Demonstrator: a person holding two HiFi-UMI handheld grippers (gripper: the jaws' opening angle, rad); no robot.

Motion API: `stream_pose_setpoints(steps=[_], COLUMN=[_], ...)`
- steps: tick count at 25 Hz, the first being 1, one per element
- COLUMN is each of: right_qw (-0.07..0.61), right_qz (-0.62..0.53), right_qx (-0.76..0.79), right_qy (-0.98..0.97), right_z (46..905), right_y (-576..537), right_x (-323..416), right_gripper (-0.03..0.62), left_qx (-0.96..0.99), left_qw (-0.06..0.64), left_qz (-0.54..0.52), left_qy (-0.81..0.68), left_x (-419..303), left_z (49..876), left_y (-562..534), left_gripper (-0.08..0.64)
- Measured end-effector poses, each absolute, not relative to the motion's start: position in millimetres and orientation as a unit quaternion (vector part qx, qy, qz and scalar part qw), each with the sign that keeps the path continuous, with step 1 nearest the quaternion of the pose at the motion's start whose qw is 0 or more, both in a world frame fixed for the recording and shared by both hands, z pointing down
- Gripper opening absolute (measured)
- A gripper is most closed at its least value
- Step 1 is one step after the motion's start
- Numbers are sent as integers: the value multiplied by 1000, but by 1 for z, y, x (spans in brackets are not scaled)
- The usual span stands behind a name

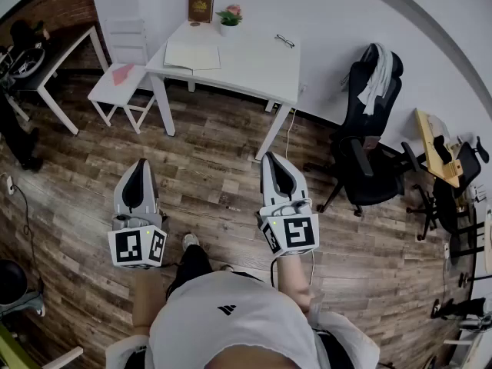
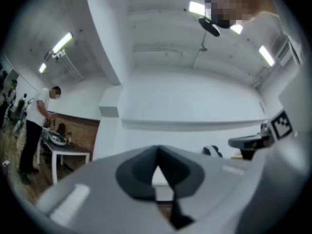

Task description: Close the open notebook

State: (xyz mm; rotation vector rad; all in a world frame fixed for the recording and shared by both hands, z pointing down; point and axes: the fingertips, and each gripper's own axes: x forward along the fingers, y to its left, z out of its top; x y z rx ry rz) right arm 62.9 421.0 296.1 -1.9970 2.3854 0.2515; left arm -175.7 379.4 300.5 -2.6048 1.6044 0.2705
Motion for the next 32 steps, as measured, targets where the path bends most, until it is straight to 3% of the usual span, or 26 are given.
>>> stream_pose_setpoints(steps=[32], right_qw=[39], right_qz=[88], right_qx=[-663], right_qy=[742], right_z=[290], right_y=[293], right_x=[9], right_gripper=[-3], left_qx=[-868], left_qw=[47], left_qz=[87], left_qy=[487], left_x=[-227], left_z=[298], left_y=[239], left_gripper=[9])
